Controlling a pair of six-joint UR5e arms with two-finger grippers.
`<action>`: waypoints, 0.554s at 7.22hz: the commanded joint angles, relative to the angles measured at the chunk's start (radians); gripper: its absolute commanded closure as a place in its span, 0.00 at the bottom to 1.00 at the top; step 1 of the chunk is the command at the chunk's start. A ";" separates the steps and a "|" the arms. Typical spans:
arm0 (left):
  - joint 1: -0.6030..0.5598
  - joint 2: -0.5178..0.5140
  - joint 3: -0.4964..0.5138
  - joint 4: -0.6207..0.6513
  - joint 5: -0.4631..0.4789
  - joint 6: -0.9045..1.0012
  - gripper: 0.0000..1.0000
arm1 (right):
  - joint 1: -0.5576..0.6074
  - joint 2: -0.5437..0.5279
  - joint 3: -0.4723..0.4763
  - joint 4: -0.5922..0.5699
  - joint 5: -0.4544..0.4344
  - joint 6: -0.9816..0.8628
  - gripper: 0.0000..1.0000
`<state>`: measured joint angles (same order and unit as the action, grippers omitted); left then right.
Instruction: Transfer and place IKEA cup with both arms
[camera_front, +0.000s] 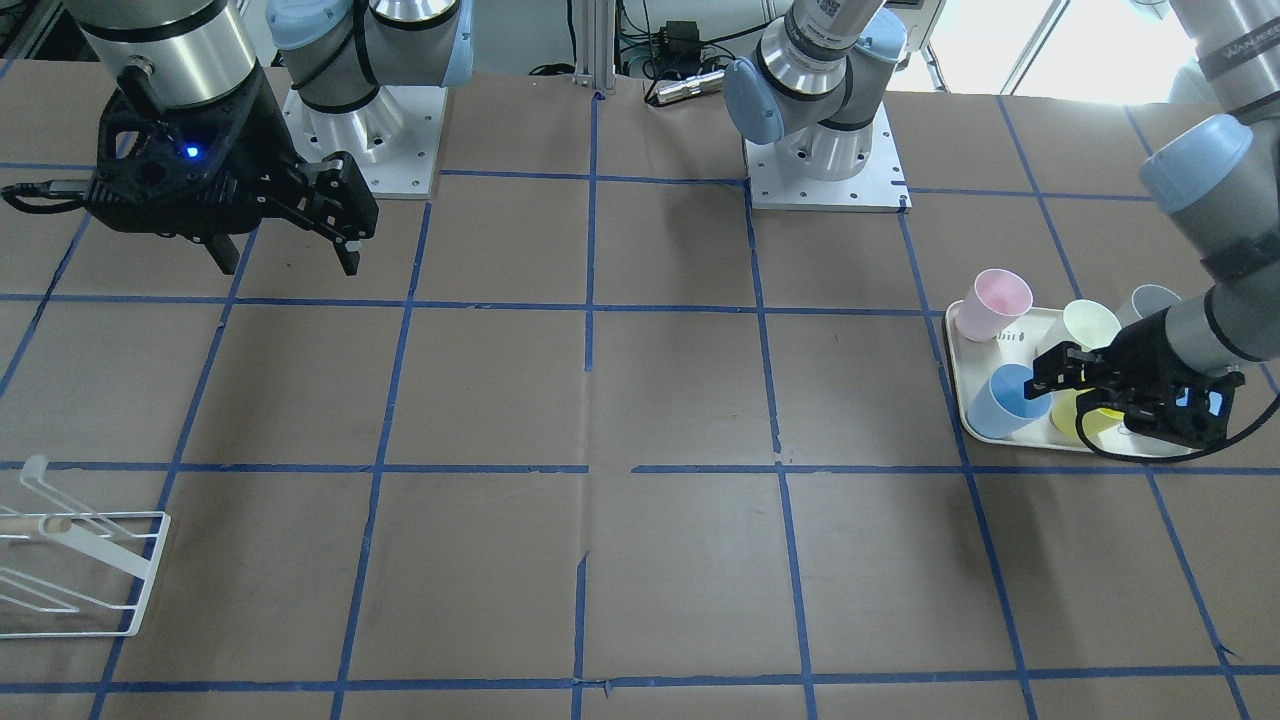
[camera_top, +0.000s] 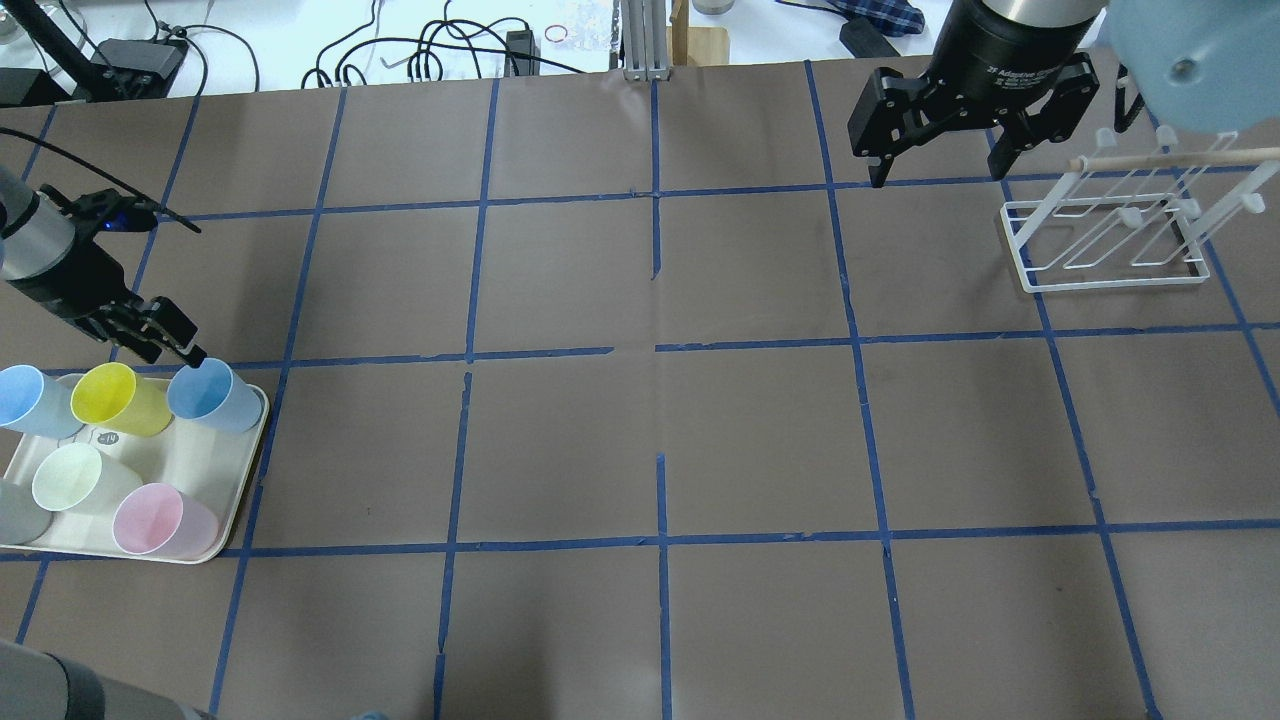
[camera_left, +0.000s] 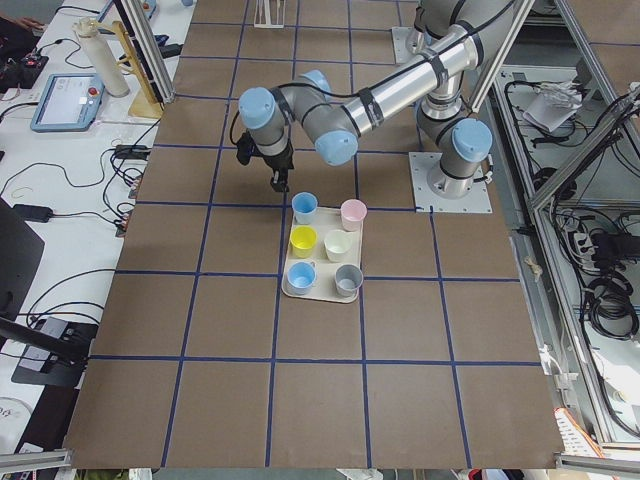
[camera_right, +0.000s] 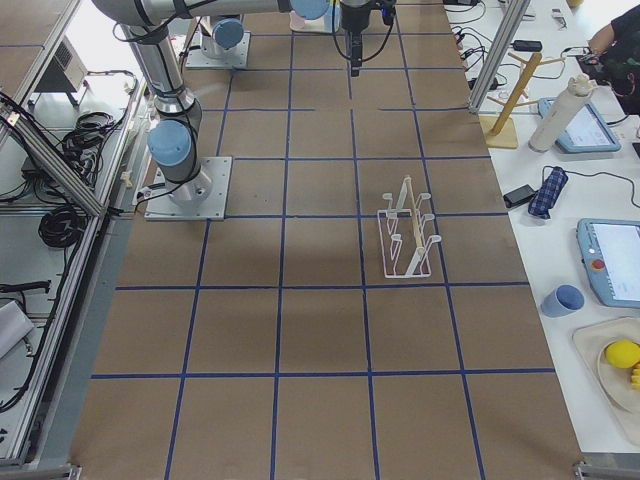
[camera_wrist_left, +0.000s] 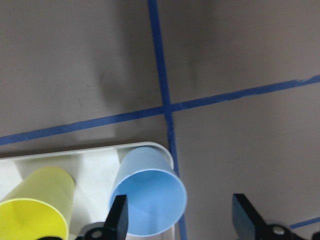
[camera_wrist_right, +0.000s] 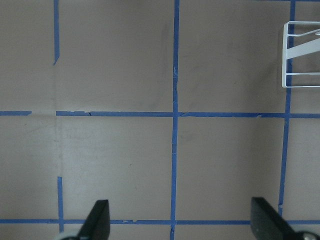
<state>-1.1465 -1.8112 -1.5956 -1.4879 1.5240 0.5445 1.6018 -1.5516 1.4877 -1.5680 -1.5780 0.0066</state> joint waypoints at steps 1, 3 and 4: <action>-0.242 0.094 0.097 -0.106 -0.002 -0.324 0.15 | 0.001 -0.022 0.005 0.020 0.001 -0.002 0.00; -0.440 0.188 0.094 -0.106 0.036 -0.565 0.00 | 0.001 -0.028 0.006 0.020 -0.002 -0.003 0.00; -0.473 0.234 0.089 -0.104 0.033 -0.599 0.00 | 0.001 -0.028 0.008 0.020 -0.002 -0.003 0.00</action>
<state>-1.5460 -1.6369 -1.5023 -1.5915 1.5521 0.0326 1.6030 -1.5789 1.4939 -1.5478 -1.5793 0.0036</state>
